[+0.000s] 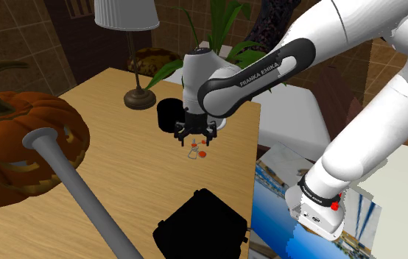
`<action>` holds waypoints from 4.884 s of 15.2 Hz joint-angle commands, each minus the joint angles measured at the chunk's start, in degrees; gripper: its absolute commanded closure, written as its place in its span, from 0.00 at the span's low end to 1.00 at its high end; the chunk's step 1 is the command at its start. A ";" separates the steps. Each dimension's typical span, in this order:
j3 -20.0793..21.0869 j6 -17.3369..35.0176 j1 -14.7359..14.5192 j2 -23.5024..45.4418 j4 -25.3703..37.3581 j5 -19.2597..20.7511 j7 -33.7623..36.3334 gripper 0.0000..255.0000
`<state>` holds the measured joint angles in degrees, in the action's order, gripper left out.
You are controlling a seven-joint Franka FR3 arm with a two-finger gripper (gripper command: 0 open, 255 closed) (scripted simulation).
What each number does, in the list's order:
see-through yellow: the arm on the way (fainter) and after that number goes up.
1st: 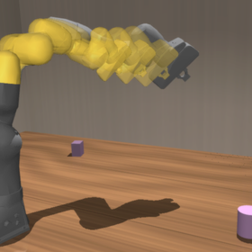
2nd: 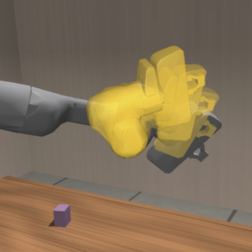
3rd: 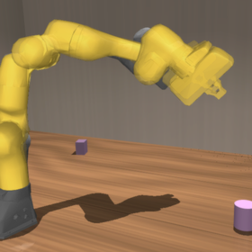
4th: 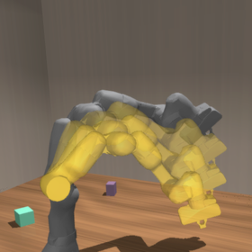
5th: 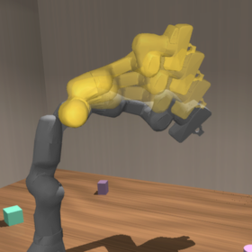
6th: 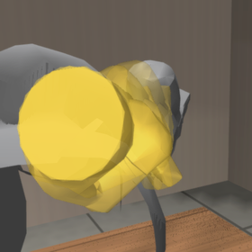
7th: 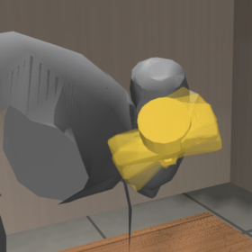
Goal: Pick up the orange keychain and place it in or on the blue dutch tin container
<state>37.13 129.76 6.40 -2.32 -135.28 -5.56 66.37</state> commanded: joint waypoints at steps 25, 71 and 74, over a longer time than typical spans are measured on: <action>-0.85 -8.10 -0.12 -5.39 3.52 -3.09 -2.15 1.00; -3.47 -26.88 -1.06 21.72 44.88 13.73 2.26 1.00; -3.61 -24.73 -1.00 22.10 43.04 13.99 2.38 1.00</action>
<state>33.57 104.13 5.30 19.76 -91.37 8.39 68.76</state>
